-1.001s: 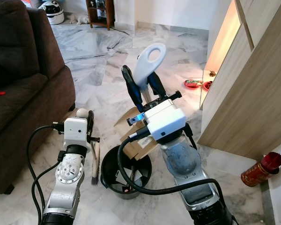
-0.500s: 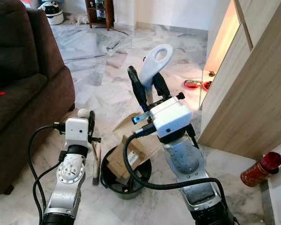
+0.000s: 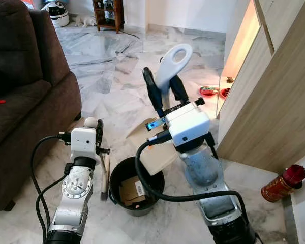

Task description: Sweep floor

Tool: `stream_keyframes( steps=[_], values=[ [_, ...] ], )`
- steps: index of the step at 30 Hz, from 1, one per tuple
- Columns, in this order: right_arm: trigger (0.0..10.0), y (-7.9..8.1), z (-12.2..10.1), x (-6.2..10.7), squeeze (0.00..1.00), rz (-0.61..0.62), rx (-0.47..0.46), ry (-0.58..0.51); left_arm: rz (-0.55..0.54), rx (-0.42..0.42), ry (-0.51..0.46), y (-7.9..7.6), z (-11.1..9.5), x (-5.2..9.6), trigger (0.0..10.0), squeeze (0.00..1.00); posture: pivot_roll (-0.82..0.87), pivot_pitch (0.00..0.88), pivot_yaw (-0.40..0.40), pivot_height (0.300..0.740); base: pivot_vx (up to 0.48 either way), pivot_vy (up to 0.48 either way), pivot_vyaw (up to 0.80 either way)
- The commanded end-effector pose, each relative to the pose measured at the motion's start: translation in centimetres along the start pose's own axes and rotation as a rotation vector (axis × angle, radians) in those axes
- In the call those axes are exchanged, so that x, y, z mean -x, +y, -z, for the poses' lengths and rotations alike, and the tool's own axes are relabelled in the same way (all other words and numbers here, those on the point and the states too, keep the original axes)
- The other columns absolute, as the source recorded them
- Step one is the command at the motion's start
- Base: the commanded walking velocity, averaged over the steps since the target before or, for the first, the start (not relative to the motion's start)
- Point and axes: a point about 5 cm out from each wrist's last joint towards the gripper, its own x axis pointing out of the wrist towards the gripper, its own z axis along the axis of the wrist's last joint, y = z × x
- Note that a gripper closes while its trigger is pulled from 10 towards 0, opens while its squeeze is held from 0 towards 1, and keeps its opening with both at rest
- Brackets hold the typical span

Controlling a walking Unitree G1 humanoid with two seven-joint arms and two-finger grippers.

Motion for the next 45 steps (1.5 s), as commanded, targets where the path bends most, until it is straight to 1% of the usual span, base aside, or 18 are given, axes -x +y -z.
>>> stream_keyframes(
  steps=[1,3,4,5,6,7,9,13,15,16,17,18,19,24,30,34,40,45],
  values=[
    [10.0,-1.9,-0.5,-0.6,0.00,0.056,0.088,-0.050,0.006,-0.011,-0.049,-0.1,-0.8,-0.4,10.0,0.00,0.13,0.099,-0.019,0.740,0.000,0.000,0.00],
    [10.0,-3.4,0.4,-0.5,0.00,0.106,0.161,-0.016,0.008,-0.011,-0.048,-0.1,-0.8,-0.4,10.0,0.00,0.13,0.098,-0.020,0.740,0.000,0.000,0.00],
    [10.0,-3.4,0.4,-0.5,0.00,0.106,0.161,-0.016,0.008,-0.011,-0.048,-0.1,-0.8,-0.4,10.0,0.00,0.13,0.098,-0.020,0.740,0.000,0.000,0.00],
    [10.0,-4.3,1.1,-0.2,0.00,0.143,0.201,0.016,0.007,-0.011,-0.048,0.0,-0.7,-0.3,10.0,0.00,0.13,0.098,-0.020,0.740,0.000,0.000,0.00],
    [10.0,-6.2,2.6,0.7,0.00,0.204,0.295,0.090,0.007,-0.012,-0.047,0.0,-0.7,-0.2,10.0,0.00,0.13,0.095,-0.021,0.740,0.000,0.000,0.00],
    [10.0,-6.2,2.6,0.7,0.00,0.204,0.295,0.090,0.007,-0.012,-0.047,0.0,-0.7,-0.2,10.0,0.00,0.13,0.095,-0.021,0.740,0.000,0.000,0.00],
    [10.0,-7.7,4.3,2.0,0.00,0.245,0.322,0.175,0.007,-0.015,-0.045,0.1,-0.7,-0.1,10.0,0.00,0.13,0.095,-0.021,0.740,0.000,0.000,0.00],
    [10.0,-9.1,5.8,3.3,0.00,0.300,0.308,0.252,0.008,-0.017,-0.044,0.3,-0.7,0.0,10.0,0.00,0.13,0.095,-0.018,0.740,0.000,0.000,0.00],
    [10.0,-10.1,7.6,5.2,0.00,0.373,0.282,0.352,0.019,-0.019,-0.038,0.2,-0.6,0.2,10.0,0.00,0.13,0.092,-0.016,0.740,0.000,0.000,0.00],
    [10.0,-10.2,8.6,6.3,0.00,0.396,0.256,0.410,0.025,-0.019,-0.038,0.1,-0.5,0.2,10.0,0.00,0.14,0.091,-0.012,0.740,0.000,0.000,0.00],
    [10.0,-10.2,8.6,6.3,0.00,0.396,0.256,0.410,0.025,-0.019,-0.038,0.1,-0.5,0.2,10.0,0.00,0.14,0.091,-0.012,0.740,0.000,0.000,0.00],
    [10.0,-10.2,9.9,7.9,0.00,0.426,0.209,0.486,0.031,-0.016,-0.040,0.0,-0.7,0.3,10.0,0.00,0.15,0.085,-0.007,0.740,0.000,0.000,0.00],
    [10.0,-10.1,10.3,8.4,0.00,0.435,0.186,0.504,0.034,-0.015,-0.041,0.0,-0.7,0.3,10.0,0.00,0.15,0.085,-0.007,0.740,0.000,0.000,0.00],
    [10.0,-10.0,11.5,10.4,0.00,0.459,0.204,0.568,0.079,-0.008,-0.029,-0.4,-0.6,0.9,10.0,0.00,0.15,0.080,0.008,0.740,0.000,0.000,0.00],
    [10.0,-9.9,11.9,11.1,0.00,0.487,0.186,0.585,0.105,0.006,-0.012,-0.6,-0.5,2.0,10.0,0.00,0.15,0.065,0.022,0.740,0.000,0.000,0.00],
    [10.0,-10.0,12.3,11.5,0.00,0.516,0.114,0.593,0.110,0.015,0.011,-0.7,-0.1,2.7,10.0,0.00,0.15,0.063,0.023,0.740,0.000,0.000,0.00],
    [10.0,-9.3,13.0,11.8,0.00,0.516,-0.009,0.612,0.110,0.025,0.002,-1.4,-0.2,1.7,10.0,0.00,0.14,0.046,0.030,0.740,0.000,0.000,0.00],
    [10.0,-9.2,13.1,11.8,0.00,0.517,-0.026,0.607,0.121,0.026,-0.009,-1.5,-0.6,1.4,10.0,0.00,0.14,0.039,0.036,0.740,0.000,0.000,0.00]
  ],
)
